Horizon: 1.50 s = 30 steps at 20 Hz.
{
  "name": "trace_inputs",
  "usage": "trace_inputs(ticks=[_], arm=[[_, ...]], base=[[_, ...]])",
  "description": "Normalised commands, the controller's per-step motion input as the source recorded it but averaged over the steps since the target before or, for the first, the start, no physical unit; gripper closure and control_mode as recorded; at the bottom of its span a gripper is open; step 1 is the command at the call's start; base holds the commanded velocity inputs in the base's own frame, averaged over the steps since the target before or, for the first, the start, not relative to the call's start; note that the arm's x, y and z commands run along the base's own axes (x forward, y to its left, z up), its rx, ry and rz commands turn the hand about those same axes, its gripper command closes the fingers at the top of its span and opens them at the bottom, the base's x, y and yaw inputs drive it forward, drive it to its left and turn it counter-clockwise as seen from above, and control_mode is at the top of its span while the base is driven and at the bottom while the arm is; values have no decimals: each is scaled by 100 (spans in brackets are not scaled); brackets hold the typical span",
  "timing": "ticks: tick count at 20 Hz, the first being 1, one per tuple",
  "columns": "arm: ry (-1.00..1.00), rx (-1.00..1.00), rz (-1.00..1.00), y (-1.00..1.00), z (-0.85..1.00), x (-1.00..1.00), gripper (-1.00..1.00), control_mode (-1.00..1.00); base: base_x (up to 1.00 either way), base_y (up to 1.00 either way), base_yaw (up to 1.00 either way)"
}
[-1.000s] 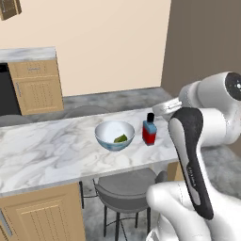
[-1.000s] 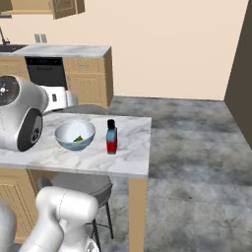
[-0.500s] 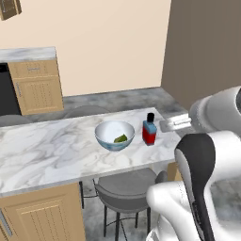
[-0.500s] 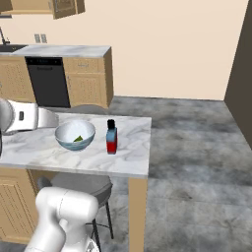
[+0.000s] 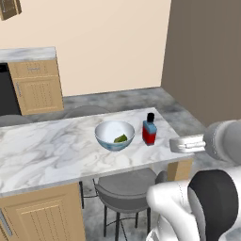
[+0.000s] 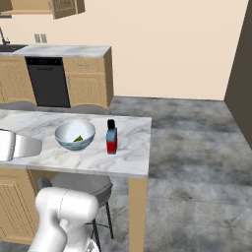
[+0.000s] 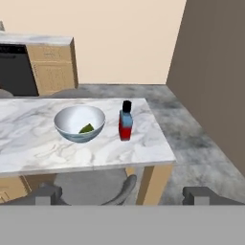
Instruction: There is a bowl on the dining counter. Grab a lemon wedge from the fridge and place it in the bowl. Then get the liquor bottle and glass cup from the cabinet and place them next to the bowl.
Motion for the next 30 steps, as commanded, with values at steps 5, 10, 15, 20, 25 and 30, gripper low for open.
trace_inputs(ticks=[5,10,15,20,25,30], arm=[[1,0,1,-6,-1,1,-100,-100],[0,2,3,-20,0,0,-100,100],[0,0,0,0,0,0,-100,100],[0,0,0,0,0,0,-100,100],[0,0,0,0,0,0,-100,100],[0,0,0,0,0,0,-100,100]], base=[[0,0,0],[-5,-52,7],[-10,-100,19],[-1,-100,26],[0,-100,30],[25,-96,36]])
